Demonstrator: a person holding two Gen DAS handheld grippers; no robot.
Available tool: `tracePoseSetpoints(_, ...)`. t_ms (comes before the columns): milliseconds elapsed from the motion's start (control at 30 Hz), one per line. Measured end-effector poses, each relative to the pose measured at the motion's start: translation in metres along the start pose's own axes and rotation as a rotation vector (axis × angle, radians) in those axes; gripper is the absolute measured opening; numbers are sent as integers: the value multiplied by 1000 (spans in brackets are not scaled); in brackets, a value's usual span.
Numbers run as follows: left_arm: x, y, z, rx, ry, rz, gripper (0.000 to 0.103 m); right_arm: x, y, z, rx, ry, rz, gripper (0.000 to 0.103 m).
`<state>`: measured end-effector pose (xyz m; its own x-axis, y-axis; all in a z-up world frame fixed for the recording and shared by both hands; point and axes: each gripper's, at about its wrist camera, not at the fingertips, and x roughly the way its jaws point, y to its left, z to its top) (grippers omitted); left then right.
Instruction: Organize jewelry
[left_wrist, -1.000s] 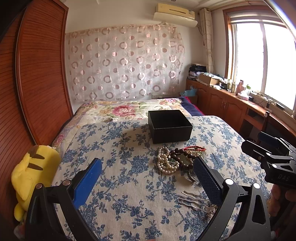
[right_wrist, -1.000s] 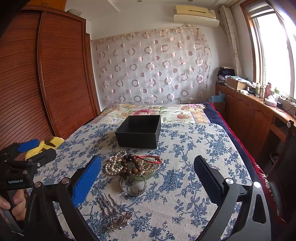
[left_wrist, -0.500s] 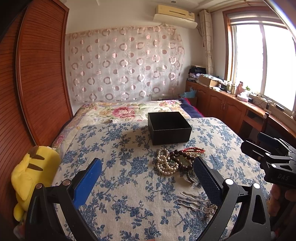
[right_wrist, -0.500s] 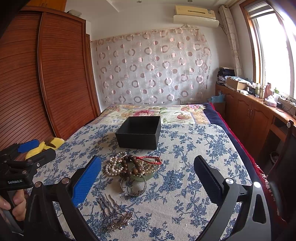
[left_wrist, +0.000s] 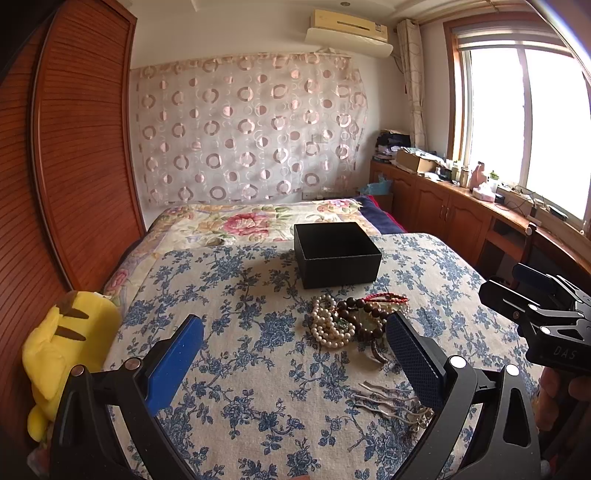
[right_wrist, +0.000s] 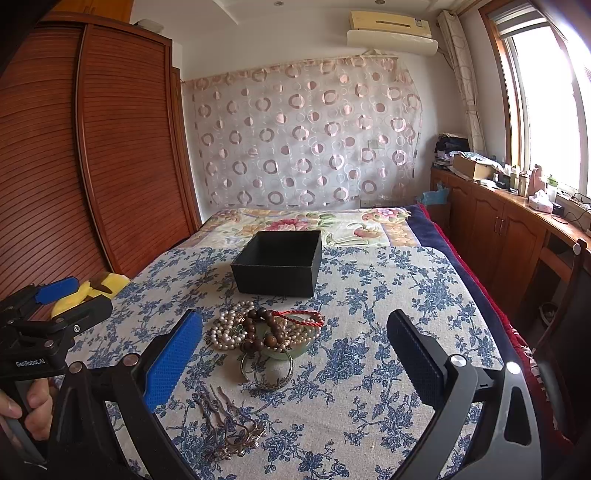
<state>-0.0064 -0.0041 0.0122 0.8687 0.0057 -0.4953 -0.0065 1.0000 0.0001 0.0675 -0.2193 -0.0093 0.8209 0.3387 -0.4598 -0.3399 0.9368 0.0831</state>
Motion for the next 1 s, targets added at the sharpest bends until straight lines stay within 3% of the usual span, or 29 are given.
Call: tracePoseSetpoints(1000, -1, 0, 0, -1, 0, 0, 96, 2, 1, -1, 0, -2, 1, 101)
